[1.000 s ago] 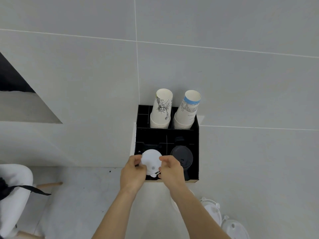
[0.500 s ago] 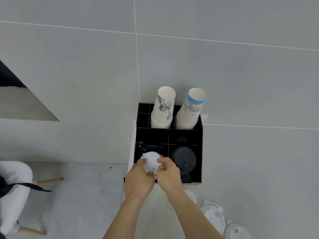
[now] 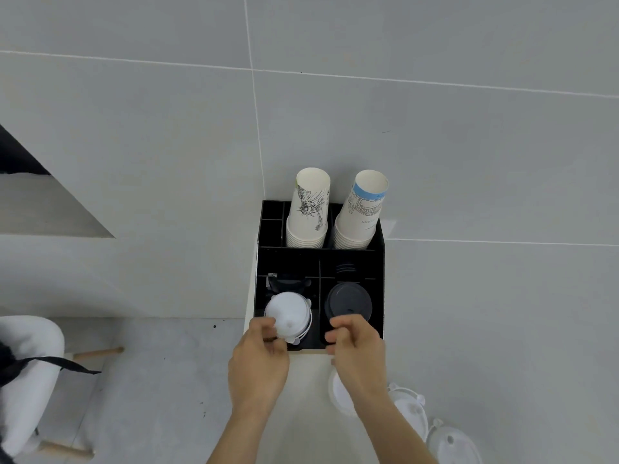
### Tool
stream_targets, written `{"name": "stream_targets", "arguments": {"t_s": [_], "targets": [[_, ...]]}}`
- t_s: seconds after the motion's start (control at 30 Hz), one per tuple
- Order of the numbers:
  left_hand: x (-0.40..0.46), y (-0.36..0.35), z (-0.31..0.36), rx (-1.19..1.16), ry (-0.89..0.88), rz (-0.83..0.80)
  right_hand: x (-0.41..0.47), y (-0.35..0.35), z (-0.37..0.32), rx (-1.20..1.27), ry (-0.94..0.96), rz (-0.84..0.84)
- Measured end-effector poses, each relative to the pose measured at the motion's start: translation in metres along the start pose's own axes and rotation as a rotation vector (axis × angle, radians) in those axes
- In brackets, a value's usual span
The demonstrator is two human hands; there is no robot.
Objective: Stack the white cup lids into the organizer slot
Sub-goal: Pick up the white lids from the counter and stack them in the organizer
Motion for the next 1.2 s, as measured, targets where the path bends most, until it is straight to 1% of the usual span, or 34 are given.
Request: {"name": "stream_targets", "arguments": {"t_s": [0.1,0.2,0.27,0.4,0.5,0.63,0.77,1.0,1.1,1.2], "targets": [[-0.019,-0.009,-0.015,-0.048,0.099,-0.05,-0.011,0.027,0.019,-0.047,-0.108,-0.071],[-0.035,-0.025,-0.034,-0.062,0.201,-0.187,-0.021,0.043,0.04,-0.084,-0.22,-0.132],[-0.045,-0.037,-0.04,-0.037,0.224,-0.282,-0.026,0.05,0.053,-0.147,-0.219,-0.13],[-0.06,-0.055,-0.035,-0.02,0.225,-0.364,-0.031,0.059,0.064,-0.26,-0.182,-0.125],[-0.067,-0.065,-0.027,0.005,0.243,-0.446,-0.032,0.061,0.068,-0.267,-0.17,-0.134],[-0.073,-0.074,-0.021,0.004,0.281,-0.529,-0.031,0.059,0.069,-0.255,-0.195,-0.202],[-0.077,-0.078,-0.024,-0.015,0.309,-0.522,-0.031,0.057,0.07,-0.22,-0.223,-0.224],[-0.078,-0.078,-0.025,-0.054,0.307,-0.459,-0.031,0.057,0.073,-0.17,-0.234,-0.192],[-0.079,-0.07,-0.026,-0.073,0.275,-0.393,-0.034,0.061,0.067,-0.176,-0.209,-0.15],[-0.08,-0.055,-0.027,-0.114,0.221,-0.284,-0.034,0.059,0.059,-0.186,-0.181,-0.096]]}}
Point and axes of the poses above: each hand's wrist, its own x-axis towards the middle knuckle, its own y-axis out of the back of the hand, z = x × y, the point moved 1 cm from there along x, towards the middle knuckle, and after that the axes turned 13 degrees about y, right-handed, at the moved point
